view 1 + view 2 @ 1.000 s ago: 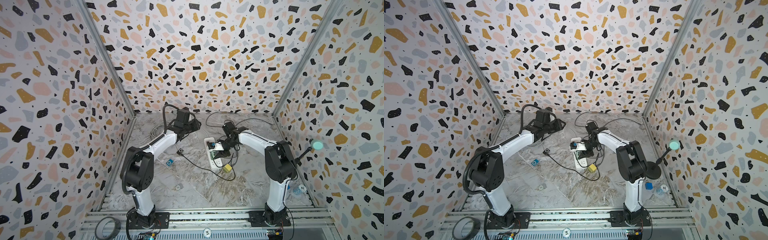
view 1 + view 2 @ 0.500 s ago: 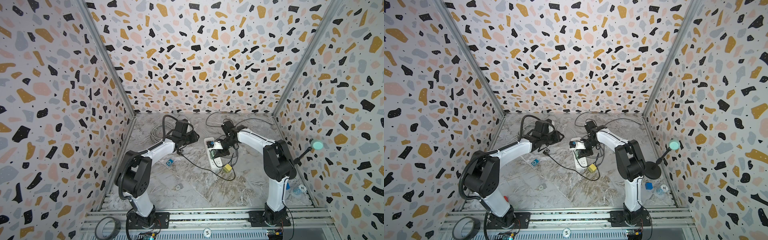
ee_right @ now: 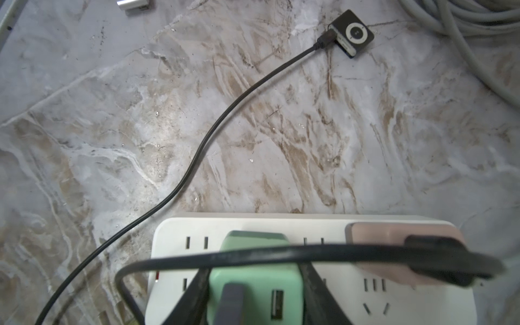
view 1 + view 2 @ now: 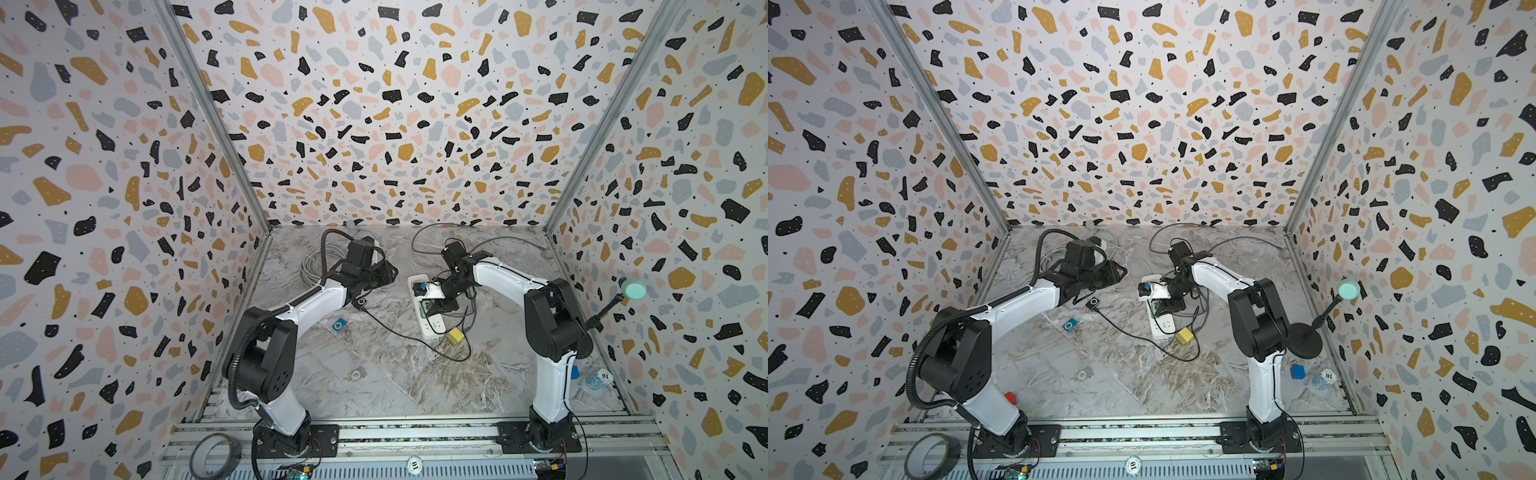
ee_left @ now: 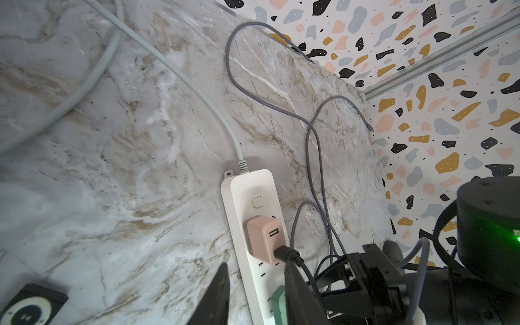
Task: Charge mp3
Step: Insert the plug into the socket.
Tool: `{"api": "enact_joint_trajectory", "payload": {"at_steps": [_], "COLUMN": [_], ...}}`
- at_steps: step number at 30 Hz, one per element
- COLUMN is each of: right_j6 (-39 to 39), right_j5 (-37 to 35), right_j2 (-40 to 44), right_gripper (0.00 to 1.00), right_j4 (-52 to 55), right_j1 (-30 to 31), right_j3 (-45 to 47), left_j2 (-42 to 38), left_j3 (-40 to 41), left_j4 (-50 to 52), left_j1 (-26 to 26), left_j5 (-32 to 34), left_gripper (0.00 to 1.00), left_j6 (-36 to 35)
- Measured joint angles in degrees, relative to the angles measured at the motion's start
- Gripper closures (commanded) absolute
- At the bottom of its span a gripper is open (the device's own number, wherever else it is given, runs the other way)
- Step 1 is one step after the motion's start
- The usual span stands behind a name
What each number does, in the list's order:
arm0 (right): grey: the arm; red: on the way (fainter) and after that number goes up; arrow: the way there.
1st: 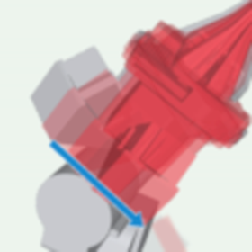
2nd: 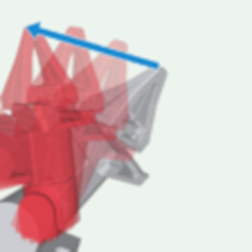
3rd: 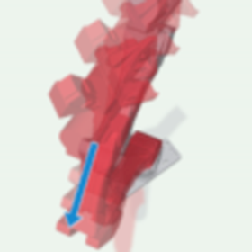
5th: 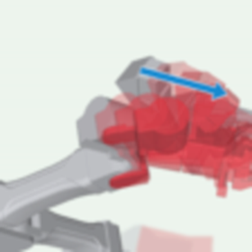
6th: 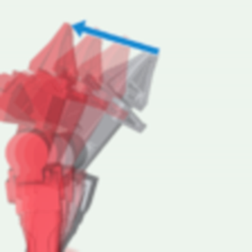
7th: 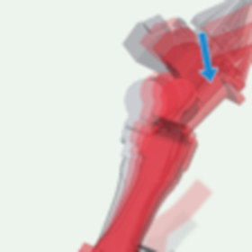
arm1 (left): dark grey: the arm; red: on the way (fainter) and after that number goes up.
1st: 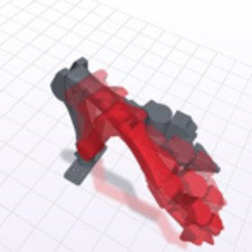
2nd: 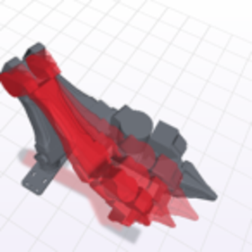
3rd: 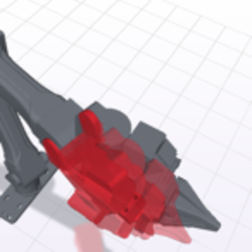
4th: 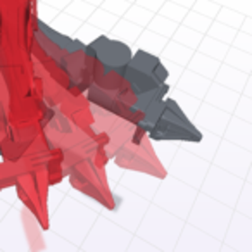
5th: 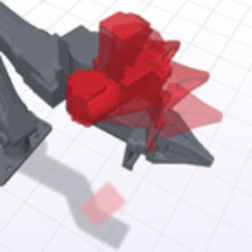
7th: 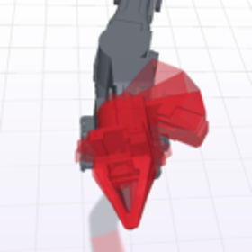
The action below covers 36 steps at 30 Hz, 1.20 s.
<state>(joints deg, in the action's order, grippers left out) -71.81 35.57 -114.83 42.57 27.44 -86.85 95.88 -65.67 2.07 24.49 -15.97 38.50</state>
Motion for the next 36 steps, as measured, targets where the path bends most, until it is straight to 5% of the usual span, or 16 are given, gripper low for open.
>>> {"api": "enact_joint_trajectory", "payload": {"at_steps": [17, 36], "right_j6": [0.76, 10.56], "right_j5": [-1.31, -1.18], "right_j2": [0.11, -4.33], "right_gripper": [1.00, 1.00], "right_j4": [-1.95, 0.85], "right_j1": [1.27, 6.56], "right_j3": [1.81, -3.19], "left_j2": [-7.06, -21.51], "left_j3": [0.42, 5.44], "left_j4": [1.86, 10.03], "left_j1": [0.00, -0.07], "left_j5": [0.63, 3.69], "left_gripper": [0.59, 0.57], "left_j6": [-0.31, -0.33]}}
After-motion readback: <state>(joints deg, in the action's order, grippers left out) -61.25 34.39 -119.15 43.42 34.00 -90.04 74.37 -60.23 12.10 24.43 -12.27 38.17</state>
